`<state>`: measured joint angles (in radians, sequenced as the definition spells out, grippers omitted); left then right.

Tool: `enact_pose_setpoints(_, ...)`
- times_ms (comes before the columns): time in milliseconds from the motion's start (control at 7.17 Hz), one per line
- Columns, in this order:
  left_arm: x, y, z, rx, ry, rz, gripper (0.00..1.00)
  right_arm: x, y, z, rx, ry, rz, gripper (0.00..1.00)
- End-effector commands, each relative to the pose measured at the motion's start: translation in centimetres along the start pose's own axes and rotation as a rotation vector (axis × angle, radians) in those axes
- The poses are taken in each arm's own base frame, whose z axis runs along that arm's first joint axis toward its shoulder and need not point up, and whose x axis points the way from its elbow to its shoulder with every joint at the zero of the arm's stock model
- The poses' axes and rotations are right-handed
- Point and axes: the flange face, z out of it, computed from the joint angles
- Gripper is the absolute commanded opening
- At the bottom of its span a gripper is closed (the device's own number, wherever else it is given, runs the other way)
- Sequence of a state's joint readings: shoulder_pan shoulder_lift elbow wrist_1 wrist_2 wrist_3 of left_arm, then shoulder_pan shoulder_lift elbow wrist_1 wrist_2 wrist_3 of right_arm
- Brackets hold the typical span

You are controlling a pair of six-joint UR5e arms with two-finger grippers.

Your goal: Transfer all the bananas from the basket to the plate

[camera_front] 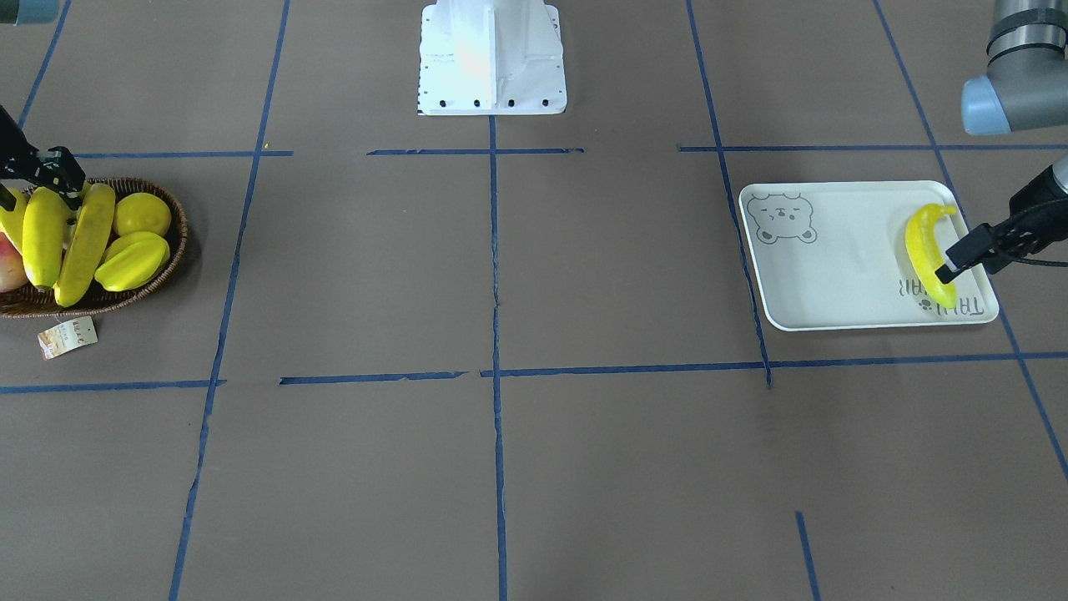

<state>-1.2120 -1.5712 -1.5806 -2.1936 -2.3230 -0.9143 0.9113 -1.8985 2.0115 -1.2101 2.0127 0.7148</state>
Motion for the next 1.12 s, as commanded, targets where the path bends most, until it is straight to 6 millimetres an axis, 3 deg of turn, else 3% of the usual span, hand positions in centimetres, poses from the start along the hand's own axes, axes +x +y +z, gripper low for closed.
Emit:
enact_pose_setpoints(0,0.0,0.0,0.0,0.000,0.000,0.000,1.00,-0.1,0.3,0.9,-0.016,0.012,-0.007,0.77)
enact_pose_setpoints(279,-0.1,0.0,0.1,-0.001,0.000,-0.001,1.00,-0.3,0.3,1.1,-0.016,0.014,-0.014,0.63)
enact_pose_setpoints(558,0.0,0.0,0.0,-0.001,0.000,-0.001,1.00,-0.4,0.2,1.0,-0.013,0.011,-0.016,0.15)
enact_pose_setpoints(697,0.1,0.0,0.0,0.000,0.002,0.001,1.00,-0.5,0.2,0.6,-0.007,0.008,-0.016,0.04)
enact_pose_setpoints(976,0.1,0.0,0.0,-0.002,0.002,0.000,1.00,-1.2,0.1,-1.3,0.016,-0.019,-0.024,0.01)
